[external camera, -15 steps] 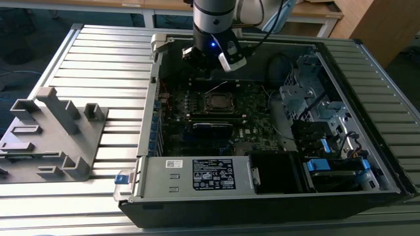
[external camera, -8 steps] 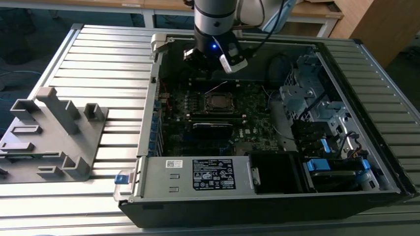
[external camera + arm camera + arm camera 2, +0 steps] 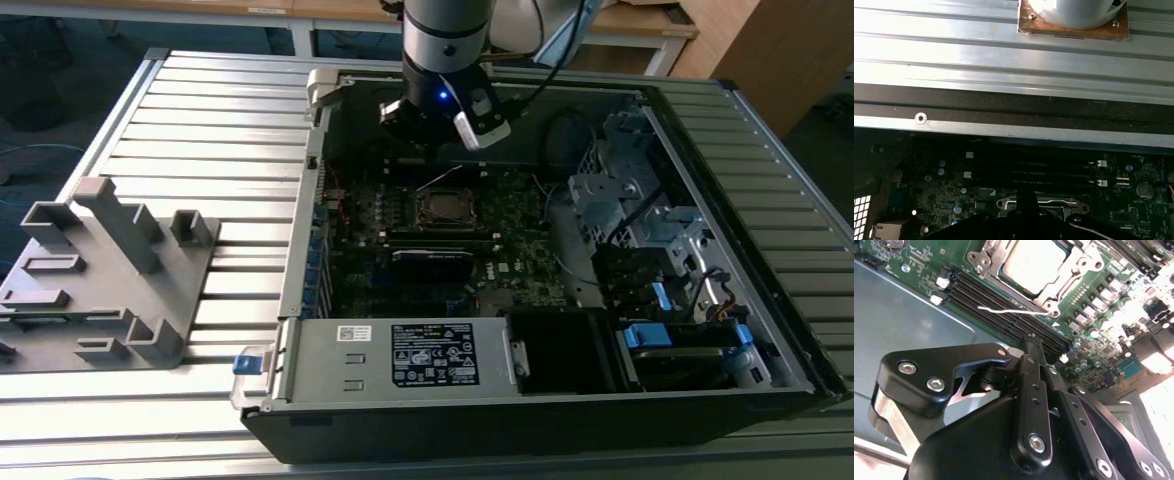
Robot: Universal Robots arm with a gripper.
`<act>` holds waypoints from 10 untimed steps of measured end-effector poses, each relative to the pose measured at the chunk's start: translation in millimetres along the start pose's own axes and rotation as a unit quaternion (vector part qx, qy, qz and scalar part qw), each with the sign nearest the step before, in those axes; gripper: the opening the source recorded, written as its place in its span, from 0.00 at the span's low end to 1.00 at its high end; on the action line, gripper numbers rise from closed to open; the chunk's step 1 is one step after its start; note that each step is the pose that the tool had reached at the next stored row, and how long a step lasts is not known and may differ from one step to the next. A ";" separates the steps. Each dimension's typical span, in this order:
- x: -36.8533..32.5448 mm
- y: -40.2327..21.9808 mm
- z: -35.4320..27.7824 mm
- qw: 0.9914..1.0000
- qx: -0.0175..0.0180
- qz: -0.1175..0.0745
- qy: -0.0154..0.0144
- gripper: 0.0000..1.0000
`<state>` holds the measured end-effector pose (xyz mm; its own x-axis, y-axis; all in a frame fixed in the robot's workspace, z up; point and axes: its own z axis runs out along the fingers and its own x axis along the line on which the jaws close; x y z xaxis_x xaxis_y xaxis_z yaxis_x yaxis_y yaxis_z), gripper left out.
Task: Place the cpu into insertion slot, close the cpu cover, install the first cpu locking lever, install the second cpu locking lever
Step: 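Install the first cpu locking lever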
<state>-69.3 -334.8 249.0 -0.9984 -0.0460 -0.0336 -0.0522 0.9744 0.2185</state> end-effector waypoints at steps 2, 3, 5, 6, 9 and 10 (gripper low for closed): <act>-0.1 0.0 0.0 1.000 0.000 0.000 0.000 0.10; -0.1 0.0 0.0 1.000 0.000 0.000 0.000 0.10; -0.2 0.0 0.7 1.000 0.000 0.000 0.000 0.10; -0.2 -0.2 1.4 1.000 0.000 0.000 0.000 0.10; 0.0 -0.9 4.3 1.000 0.000 -0.001 -0.002 0.10; 0.0 -1.2 5.4 1.000 0.000 -0.001 -0.003 0.10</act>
<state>-69.2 -334.7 243.5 -0.9982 -0.0460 -0.0397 -0.0536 0.9744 0.2185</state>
